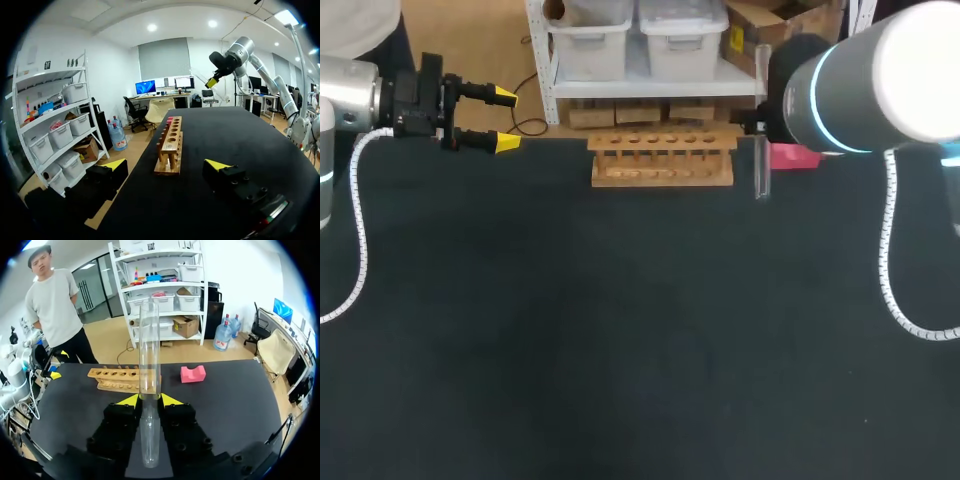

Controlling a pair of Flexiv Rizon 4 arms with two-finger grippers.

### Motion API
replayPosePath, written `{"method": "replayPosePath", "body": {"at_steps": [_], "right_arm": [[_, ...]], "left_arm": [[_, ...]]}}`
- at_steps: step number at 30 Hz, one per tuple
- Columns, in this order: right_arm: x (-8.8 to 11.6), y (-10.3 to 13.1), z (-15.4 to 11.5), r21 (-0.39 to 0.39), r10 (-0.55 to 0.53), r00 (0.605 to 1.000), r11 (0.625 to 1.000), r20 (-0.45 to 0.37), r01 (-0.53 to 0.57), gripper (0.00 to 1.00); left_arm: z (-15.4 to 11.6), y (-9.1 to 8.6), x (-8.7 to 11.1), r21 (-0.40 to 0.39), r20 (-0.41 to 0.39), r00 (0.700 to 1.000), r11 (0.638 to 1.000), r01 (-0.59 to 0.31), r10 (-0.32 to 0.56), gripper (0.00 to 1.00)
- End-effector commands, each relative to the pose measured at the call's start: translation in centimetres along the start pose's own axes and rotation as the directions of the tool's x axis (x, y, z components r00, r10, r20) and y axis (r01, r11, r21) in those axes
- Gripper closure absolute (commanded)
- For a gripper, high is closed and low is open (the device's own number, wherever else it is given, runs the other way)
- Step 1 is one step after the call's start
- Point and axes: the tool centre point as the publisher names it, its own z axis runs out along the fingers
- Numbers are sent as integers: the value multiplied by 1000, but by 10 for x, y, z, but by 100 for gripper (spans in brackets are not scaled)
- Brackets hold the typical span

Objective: Grasp the test tube, adjust it, and insert it.

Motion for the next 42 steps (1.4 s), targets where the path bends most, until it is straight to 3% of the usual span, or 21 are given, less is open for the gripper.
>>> {"method": "replayPosePath", "body": {"at_steps": [1,29,42], "right_arm": [[2,-1,-3,-1,1,1000,1000,7,-1,100],[2,-1,-3,-1,1,1000,1000,7,-1,100],[-23,29,39,-23,-7,993,1000,120,10,100]], "left_arm": [[0,1,1,1,1,1000,1000,-2,2,0],[0,1,1,1,1,1000,1000,-2,2,0],[0,1,1,1,1,1000,1000,-2,2,0]]}}
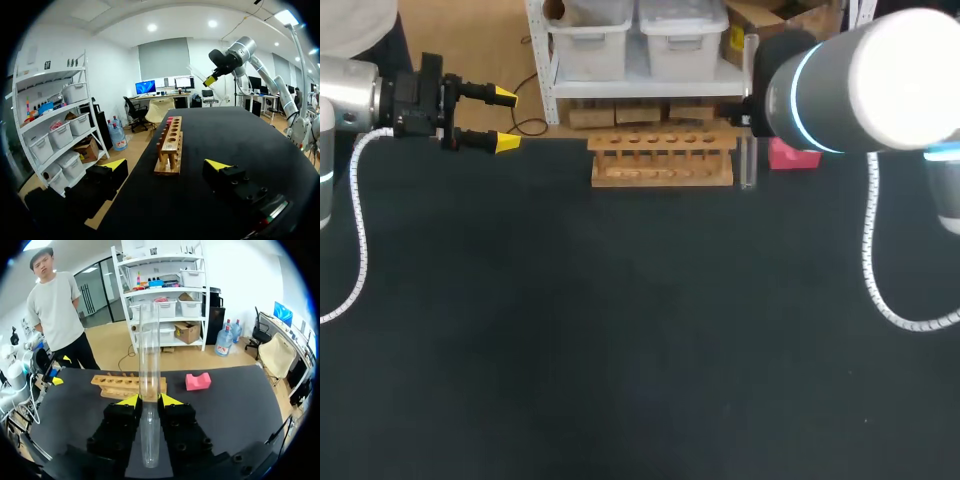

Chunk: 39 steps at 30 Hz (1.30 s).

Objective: Grasp the test tube, adjust it, and insert it.

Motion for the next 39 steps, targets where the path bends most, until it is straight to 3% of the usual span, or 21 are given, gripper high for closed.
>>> {"method": "replayPosePath", "body": {"at_steps": [1,13,19,30,39], "right_arm": [[-7,10,28,-19,0,998,1000,69,2,100],[-28,28,53,-26,21,988,999,156,-18,100],[-39,34,66,-1,24,971,1000,240,-24,100],[-69,41,84,-17,97,892,995,441,-100,100],[-75,39,97,-16,98,831,994,548,-107,100]], "left_arm": [[0,1,1,1,1,1000,1000,-2,2,0],[0,1,1,1,1,1000,1000,-2,2,0],[0,1,1,1,1,1000,1000,-2,2,0],[0,1,1,1,1,1000,1000,-2,2,0],[0,1,1,1,1,1000,1000,-2,2,0]]}}
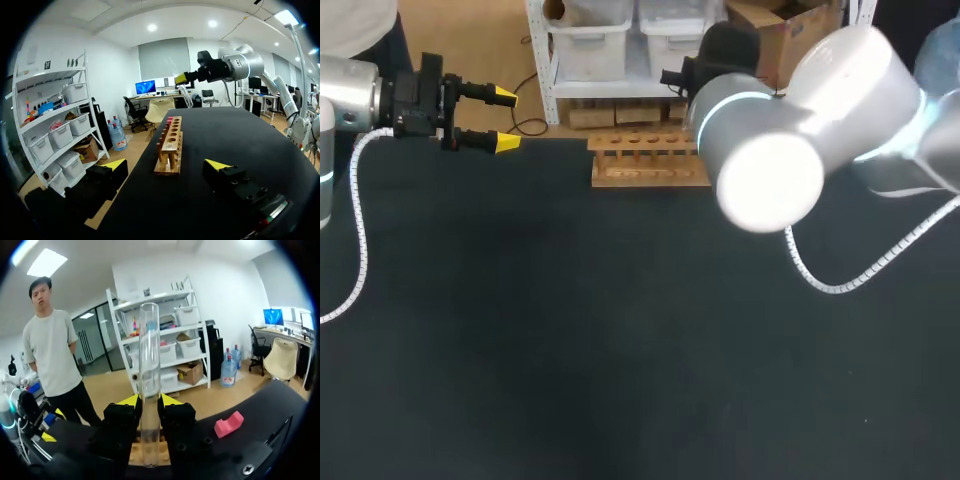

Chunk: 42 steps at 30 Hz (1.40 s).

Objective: Grasp the test tube, adjust it, and insert it.

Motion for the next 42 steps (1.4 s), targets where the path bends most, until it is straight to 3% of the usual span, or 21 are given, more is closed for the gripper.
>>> {"method": "replayPosePath", "body": {"at_steps": [1,13,42], "right_arm": [[7,-3,8,-11,5,991,1000,132,-4,100],[7,-11,27,-13,-28,970,999,243,32,100],[22,-18,39,-35,-102,976,993,192,110,100]], "left_arm": [[0,1,1,1,1,1000,1000,-2,2,0],[0,1,1,1,1,1000,1000,-2,2,0],[0,1,1,1,1,1000,1000,-2,2,0]]}}
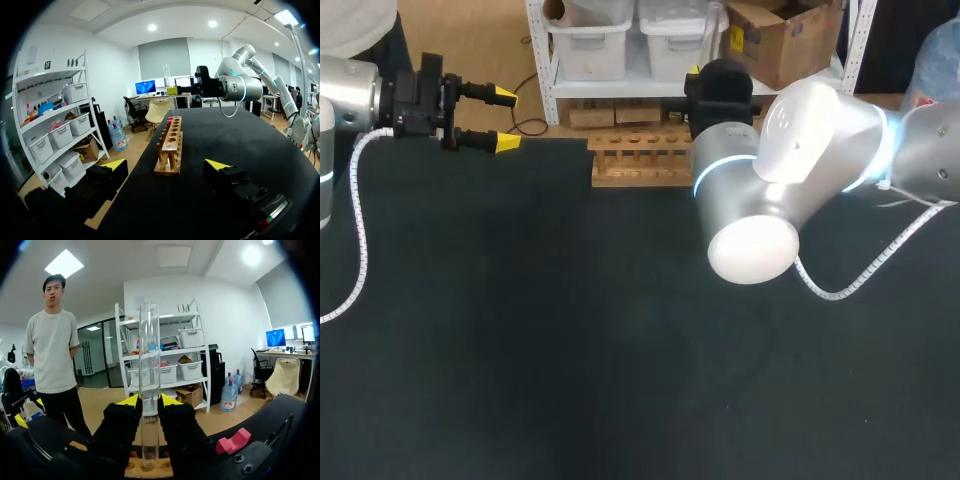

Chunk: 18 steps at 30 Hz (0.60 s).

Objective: Grasp the test tube, adjust it, and insert it.

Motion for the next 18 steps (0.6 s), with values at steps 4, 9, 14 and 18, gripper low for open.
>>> {"method": "replayPosePath", "body": {"at_steps": [4,9,14,18], "right_arm": [[4,-1,6,-30,9,1000,999,0,-9,100],[6,0,7,-35,14,1000,999,-9,-15,100],[9,0,6,-41,10,1000,999,-20,-11,100],[12,0,5,-44,10,1000,999,-27,-11,100]], "left_arm": [[0,1,1,1,1,1000,1000,-2,2,0],[0,1,1,1,1,1000,1000,-2,2,0],[0,1,1,1,1,1000,1000,-2,2,0],[0,1,1,1,1,1000,1000,-2,2,0]]}}
